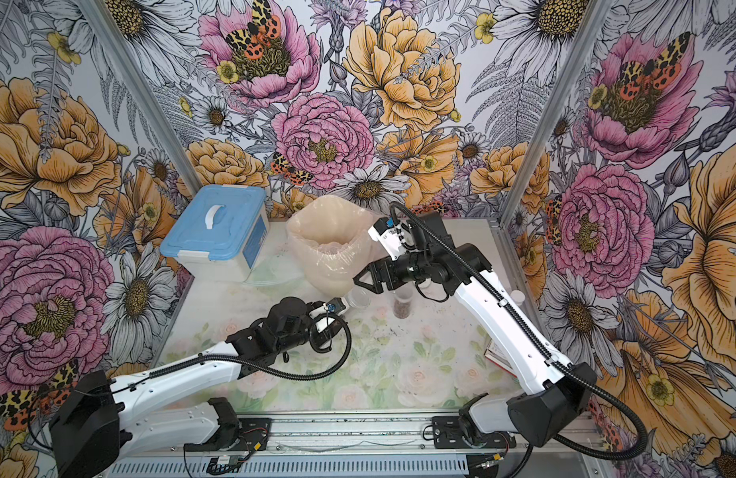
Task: Empty the moldy dried flower tea in the jars
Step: Unscrew the lid from the jar.
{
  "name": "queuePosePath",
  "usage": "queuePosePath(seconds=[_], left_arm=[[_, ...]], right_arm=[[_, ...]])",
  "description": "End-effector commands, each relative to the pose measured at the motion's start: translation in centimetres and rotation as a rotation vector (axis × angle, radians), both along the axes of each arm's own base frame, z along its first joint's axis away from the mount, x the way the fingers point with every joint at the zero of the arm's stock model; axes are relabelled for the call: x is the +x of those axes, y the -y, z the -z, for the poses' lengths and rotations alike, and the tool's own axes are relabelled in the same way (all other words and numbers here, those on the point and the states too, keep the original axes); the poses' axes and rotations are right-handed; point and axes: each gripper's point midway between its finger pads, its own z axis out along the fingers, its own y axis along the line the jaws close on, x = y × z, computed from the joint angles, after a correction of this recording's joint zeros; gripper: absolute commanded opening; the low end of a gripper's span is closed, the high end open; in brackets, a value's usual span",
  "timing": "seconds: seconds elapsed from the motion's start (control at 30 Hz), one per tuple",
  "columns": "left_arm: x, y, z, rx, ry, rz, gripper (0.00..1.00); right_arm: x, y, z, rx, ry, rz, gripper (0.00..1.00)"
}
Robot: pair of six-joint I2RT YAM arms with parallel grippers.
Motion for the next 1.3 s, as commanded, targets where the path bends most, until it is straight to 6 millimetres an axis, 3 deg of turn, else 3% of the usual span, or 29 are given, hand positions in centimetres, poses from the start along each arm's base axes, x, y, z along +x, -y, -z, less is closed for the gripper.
queuePosePath(seconds=[0.0,0.27,0.43,0.6,0.83,1.1,1.27], left_arm=[[1.2,-0.9,-1.5,0.019,0.108,-0.070,0.48],[0.9,-0.8,-1.5,0.032,0.122,-0.059,0.48],[1.0,-0.9,-1.2,0.047,0.124,-0.064,0.48],[1.1,-1.1,-1.3,0.055,0.133,-0.076,0.48],[1.1,-1.0,-1.2,0.053,0.129,-0.071,0.48],[0.9,-0.9,-1.0,0.054,0.122,-0.062,0.48],[-0.2,0.1,-0.9,-0.017,0.046,0.026,0.48]], right_arm=[[0.6,-0.1,1.1,0.018,-0.142,0.108,0.86],[-0.8,-1.6,3.1,-0.018,-0.196,0.063,0.86],[-1.0,-2.1,3.8,-0.041,-0.201,0.051,0.81],[-1.4,-2.4,4.5,-0.059,-0.210,0.035,0.69],[-1.4,-2.4,5.3,-0.091,-0.209,0.031,0.68],[-1.7,-2.7,5.6,-0.088,-0.221,-0.002,0.47],[-2.2,-2.4,4.8,-0.094,-0.119,-0.077,0.36]])
